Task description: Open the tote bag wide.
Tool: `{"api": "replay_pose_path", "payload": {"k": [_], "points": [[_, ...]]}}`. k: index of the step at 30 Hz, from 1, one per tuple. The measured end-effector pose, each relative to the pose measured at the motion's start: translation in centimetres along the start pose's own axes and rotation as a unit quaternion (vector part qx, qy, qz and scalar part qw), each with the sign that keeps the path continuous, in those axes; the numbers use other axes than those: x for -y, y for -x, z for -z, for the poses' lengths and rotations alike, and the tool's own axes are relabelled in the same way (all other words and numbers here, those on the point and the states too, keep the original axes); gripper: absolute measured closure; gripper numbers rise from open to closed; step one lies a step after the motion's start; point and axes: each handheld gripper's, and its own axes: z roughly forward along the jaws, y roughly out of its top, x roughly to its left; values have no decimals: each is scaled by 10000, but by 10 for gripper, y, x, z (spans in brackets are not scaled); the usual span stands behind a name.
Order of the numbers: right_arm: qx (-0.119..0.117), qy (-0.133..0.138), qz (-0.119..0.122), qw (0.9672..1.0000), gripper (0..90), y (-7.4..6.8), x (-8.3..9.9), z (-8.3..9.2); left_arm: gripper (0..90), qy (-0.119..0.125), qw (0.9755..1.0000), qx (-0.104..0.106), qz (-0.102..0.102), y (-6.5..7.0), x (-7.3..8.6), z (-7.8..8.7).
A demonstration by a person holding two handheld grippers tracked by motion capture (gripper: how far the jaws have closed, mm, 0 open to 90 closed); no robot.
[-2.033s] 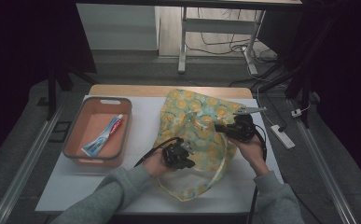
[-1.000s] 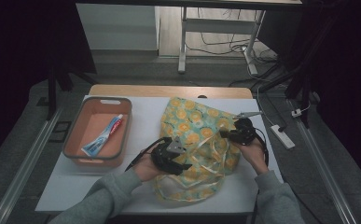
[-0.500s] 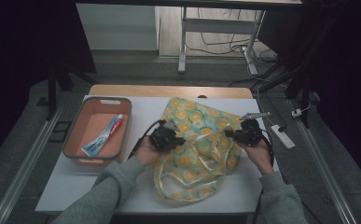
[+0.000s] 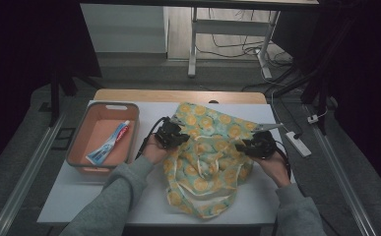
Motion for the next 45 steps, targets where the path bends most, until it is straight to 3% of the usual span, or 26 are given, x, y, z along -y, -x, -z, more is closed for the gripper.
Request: {"api": "replay_pose_path", "payload": {"k": [4, 6, 8, 10, 11, 12, 13, 14, 15, 16, 17, 19, 21, 23, 25, 29, 32, 33, 34, 37, 38, 39, 40, 43, 45], "points": [[-123, 602, 334, 9976, 524, -18, -19, 40, 888, -97, 9999, -3, 47, -5, 2, -7], [-366, 674, 470, 9959, 523, -31, -26, 51, 888, -139, 9999, 21, 76, -7, 3, -10], [-697, 436, 743, 9938, 492, -50, -30, 45, 887, -168, 9998, 1, 58, -7, 3, -11], [-964, 5, 1062, 9897, 461, -73, -28, 23, 886, -168, 9998, 17, 66, -8, 4, -11], [-1053, -238, 1197, 9869, 461, -83, -26, 7, 886, -176, 9998, 1, 49, -7, 4, -10], [-1134, -713, 1420, 9808, 454, -98, -20, -23, 886, -177, 9998, -5, 41, -8, 4, -10], [-1143, -907, 1512, 9777, 453, -102, -17, -36, 886, -173, 9998, 0, 52, -8, 4, -9], [-1143, -907, 1512, 9777, 453, -102, -17, -36, 886, -155, 9999, 4, 67, -9, 4, -9], [-1213, -1213, 1686, 9706, 454, -107, -12, -55, 886, -155, 9999, 14, 66, -9, 4, -8], [-1177, -1316, 1771, 9682, 479, -109, -11, -62, 886, -151, 9999, 24, 67, -10, 5, -8], [-1177, -1316, 1771, 9682, 479, -109, -11, -62, 886, -139, 9999, 29, 80, -10, 5, -8], [-1037, -1447, 1979, 9639, 546, -112, -8, -69, 885, -132, 9999, 34, 103, -12, 6, -9], [-1052, -1525, 2039, 9613, 557, -112, -7, -71, 886, -130, 9998, 42, 128, -13, 7, -9], [-1049, -1592, 2090, 9592, 563, -113, -6, -73, 885, -155, 9998, 55, 120, -14, 7, -10], [-976, -1633, 2172, 9574, 651, -114, -4, -75, 885, -162, 9998, 60, 124, -14, 7, -10], [-1101, -1659, 2192, 9552, 842, -115, -3, -77, 883, -165, 9997, 95, 150, -16, 8, -9], [-1102, -1670, 2233, 9540, 874, -116, -5, -77, 839, -158, 9997, 123, 167, -16, 8, -8], [-1066, -1596, 2254, 9552, 878, -116, -6, -76, 839, -129, 9997, 131, 181, -15, 8, -7], [-1034, -1443, 2232, 9585, 881, -115, -9, -74, 837, -152, 9997, 136, 147, -15, 8, -6], [-824, -963, 2041, 9707, 885, -107, -26, -63, 800, -66, 9997, 191, 161, -14, 8, -2], [-722, -804, 1985, 9741, 886, -102, -33, -59, 752, 4, 9996, 223, 156, -13, 7, 2], [-585, -511, 1837, 9799, 887, -92, -46, -54, 602, 90, 9995, 239, 171, -12, 7, 5], [-585, -511, 1837, 9799, 887, -92, -46, -54, 602, 152, 9995, 211, 158, -10, 7, 10], [-367, -151, 1579, 9867, 888, -74, -59, -54, 453, 347, 9992, 172, 70, -5, 8, 27], [-227, 27, 1374, 9902, 889, -62, -64, -58, 400, 391, 9991, 181, 9, -2, 12, 39]]}}
